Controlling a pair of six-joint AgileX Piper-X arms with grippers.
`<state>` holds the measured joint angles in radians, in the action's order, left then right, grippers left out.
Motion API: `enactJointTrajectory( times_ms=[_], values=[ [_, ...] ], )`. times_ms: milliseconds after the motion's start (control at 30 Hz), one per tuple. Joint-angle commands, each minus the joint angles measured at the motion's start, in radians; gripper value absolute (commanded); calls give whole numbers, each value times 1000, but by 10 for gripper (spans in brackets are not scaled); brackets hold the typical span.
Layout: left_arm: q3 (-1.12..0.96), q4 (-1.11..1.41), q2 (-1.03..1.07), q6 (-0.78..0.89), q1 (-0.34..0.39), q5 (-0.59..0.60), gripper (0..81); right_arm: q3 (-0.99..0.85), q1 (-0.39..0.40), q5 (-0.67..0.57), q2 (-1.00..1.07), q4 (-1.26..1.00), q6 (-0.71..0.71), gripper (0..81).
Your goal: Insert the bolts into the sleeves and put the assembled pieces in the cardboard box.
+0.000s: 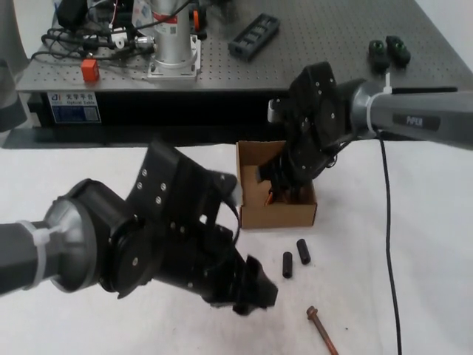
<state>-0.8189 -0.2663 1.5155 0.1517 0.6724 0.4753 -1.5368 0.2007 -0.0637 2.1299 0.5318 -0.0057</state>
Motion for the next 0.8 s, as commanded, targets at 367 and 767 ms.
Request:
enactJointTrajectory(
  times_ms=[367,767],
  values=[
    [-6,-53,-1,-25,3,-69,410,227,14,-30,-406,206,-18,288],
    [-6,-85,-1,-42,3,-69,410,366,41,40,-319,176,-12,288]
  ],
)
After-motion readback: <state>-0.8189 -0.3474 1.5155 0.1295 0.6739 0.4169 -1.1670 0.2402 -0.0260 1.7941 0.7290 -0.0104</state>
